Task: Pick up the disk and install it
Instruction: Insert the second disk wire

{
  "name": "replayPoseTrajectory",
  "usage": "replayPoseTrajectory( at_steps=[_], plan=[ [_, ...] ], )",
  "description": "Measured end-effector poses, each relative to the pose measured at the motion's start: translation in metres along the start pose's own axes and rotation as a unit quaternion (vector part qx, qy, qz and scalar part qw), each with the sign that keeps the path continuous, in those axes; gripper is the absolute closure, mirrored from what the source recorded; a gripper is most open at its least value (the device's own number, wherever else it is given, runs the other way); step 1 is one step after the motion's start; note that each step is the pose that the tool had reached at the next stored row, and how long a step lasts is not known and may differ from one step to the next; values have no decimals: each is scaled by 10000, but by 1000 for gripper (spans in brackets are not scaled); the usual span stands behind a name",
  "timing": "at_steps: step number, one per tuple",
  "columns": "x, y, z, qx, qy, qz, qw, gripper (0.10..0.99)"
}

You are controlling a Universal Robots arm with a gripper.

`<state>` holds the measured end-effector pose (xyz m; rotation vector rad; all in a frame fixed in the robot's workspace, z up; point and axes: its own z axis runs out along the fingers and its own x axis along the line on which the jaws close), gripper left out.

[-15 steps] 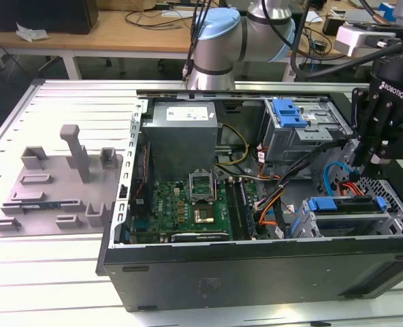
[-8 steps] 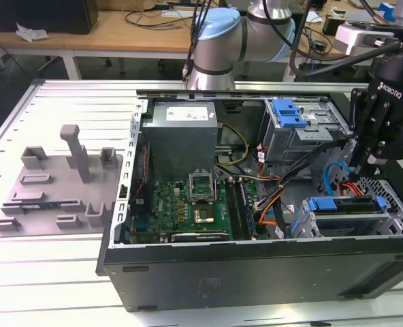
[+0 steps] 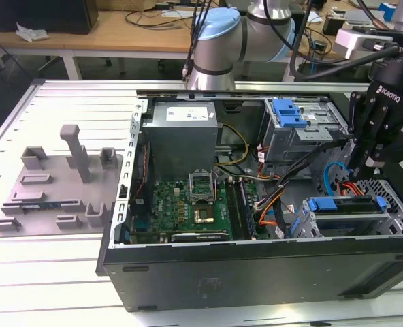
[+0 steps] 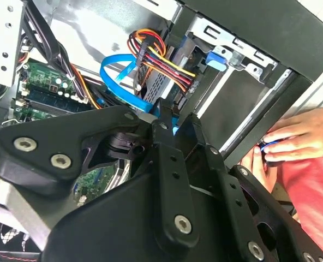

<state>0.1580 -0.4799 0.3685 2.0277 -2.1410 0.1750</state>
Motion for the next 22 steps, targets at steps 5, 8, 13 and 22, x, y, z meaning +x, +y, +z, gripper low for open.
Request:
replayPoseTrajectory(
  at_steps=[5, 8, 13, 22],
  plan=[
    [73, -11, 22, -44, -2, 73, 10000, 800],
    [83, -11, 25, -54, -3, 98, 9999, 976],
    [76, -11, 23, -68, 1, 103, 9999, 984],
    [19, 7, 11, -67, 31, 104, 9999, 855]
  ],
)
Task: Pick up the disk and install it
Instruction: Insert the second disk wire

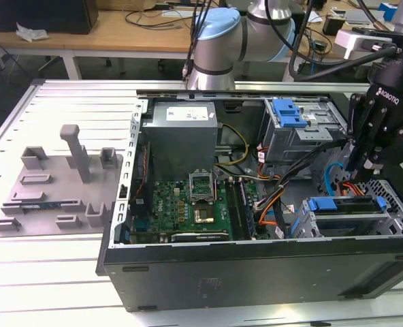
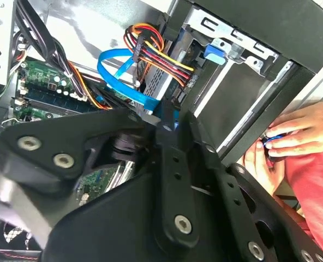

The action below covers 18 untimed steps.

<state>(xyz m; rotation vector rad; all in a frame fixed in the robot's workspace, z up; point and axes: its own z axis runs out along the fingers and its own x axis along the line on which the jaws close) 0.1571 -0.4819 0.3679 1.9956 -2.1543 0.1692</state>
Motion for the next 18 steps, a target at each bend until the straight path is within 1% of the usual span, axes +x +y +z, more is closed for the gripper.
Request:
replayPoseTrajectory(
  at_steps=[1, 2, 3, 5, 6, 7, 8, 9, 11, 13, 14, 15, 18],
  plan=[
    [-5, 3, -1, 0, 1, 0, 10000, 729],
    [-6, -4, 1, -7, 1, 19, 10000, 667],
    [-7, -15, 5, -19, -3, 50, 10000, 667],
    [-1, -20, 7, -31, -39, 74, 10000, 667],
    [4, -21, 8, -35, -66, 77, 9999, 667],
    [12, -24, 10, -41, -109, 81, 9999, 667],
    [17, -26, 11, -43, -128, 83, 9999, 667],
    [24, -28, 12, -46, -146, 86, 9998, 667],
    [35, -30, 15, -51, -163, 92, 9998, 667],
    [42, -31, 17, -54, -178, 95, 9998, 812],
    [47, -32, 18, -56, -203, 96, 9997, 812],
    [50, -38, 18, -59, -230, 94, 9997, 878],
    [61, -69, 19, -71, -331, 92, 9994, 878]
  ],
)
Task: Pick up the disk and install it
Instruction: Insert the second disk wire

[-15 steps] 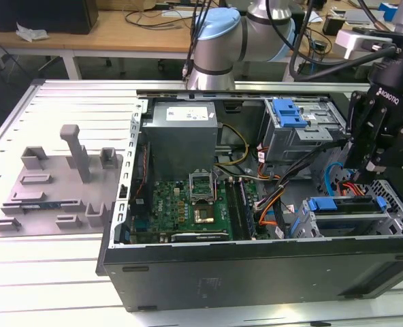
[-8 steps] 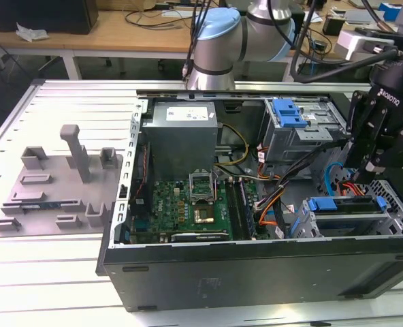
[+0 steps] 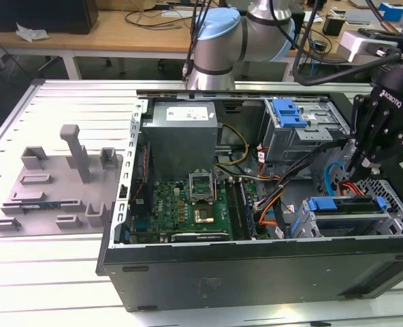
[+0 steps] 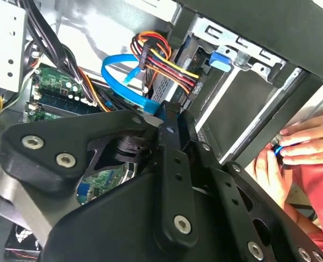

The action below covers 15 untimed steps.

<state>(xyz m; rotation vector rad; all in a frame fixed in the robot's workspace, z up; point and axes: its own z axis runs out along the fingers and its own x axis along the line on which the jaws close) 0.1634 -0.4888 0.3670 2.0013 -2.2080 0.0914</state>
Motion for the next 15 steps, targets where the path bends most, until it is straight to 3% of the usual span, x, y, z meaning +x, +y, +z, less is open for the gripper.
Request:
replayPoseTrajectory(
  at_steps=[7, 12, 15],
  plan=[
    [9, -23, 0, -23, -166, 17, 9999, 878],
    [53, -36, 27, -42, -167, 24, 9998, 878],
    [51, -34, 48, -50, -199, 52, 9998, 878]
  ],
)
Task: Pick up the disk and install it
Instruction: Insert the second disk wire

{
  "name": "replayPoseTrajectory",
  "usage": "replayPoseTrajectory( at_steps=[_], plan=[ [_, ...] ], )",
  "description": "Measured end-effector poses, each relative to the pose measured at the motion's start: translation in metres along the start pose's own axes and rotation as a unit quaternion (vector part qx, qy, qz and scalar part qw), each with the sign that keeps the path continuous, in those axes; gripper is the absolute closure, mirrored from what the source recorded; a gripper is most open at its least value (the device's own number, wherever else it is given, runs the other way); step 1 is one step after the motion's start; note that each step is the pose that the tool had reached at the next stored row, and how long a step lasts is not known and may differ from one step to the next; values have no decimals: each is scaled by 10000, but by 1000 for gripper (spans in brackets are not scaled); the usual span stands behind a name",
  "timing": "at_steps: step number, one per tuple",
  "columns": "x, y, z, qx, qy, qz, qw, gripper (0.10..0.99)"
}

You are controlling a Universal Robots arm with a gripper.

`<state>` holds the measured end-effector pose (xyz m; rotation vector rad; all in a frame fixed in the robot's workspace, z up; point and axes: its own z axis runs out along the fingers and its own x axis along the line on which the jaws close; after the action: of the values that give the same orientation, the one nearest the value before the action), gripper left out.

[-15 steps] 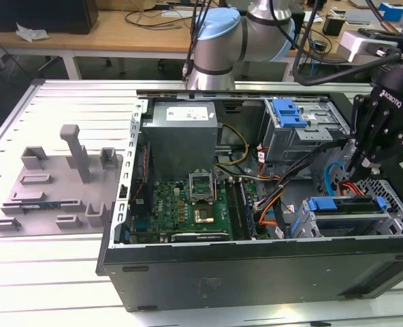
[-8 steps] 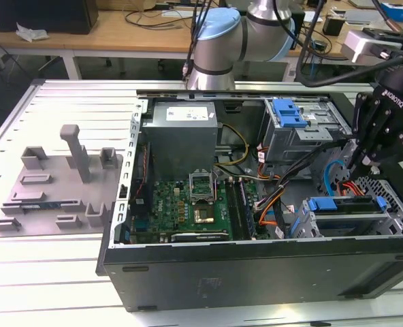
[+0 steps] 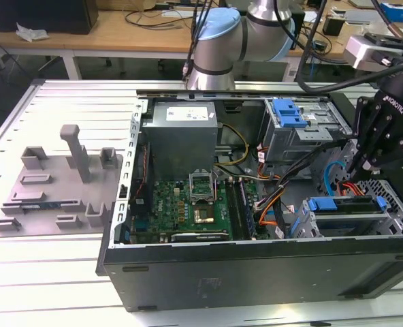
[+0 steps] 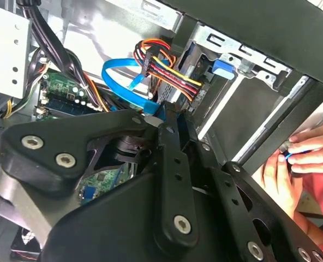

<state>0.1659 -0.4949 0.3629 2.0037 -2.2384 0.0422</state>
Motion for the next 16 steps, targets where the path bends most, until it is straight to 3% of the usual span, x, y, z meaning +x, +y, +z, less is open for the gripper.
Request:
replayPoseTrajectory(
  at_steps=[6, 9, 10, 16],
  plan=[
    [14, 31, -87, -11, -30, 74, 10000, 878],
    [14, 33, -89, -13, -31, 89, 10000, 878],
    [14, 33, -90, -14, -30, 93, 10000, 929],
    [15, 33, -94, -16, -31, 112, 9999, 929]
  ],
)
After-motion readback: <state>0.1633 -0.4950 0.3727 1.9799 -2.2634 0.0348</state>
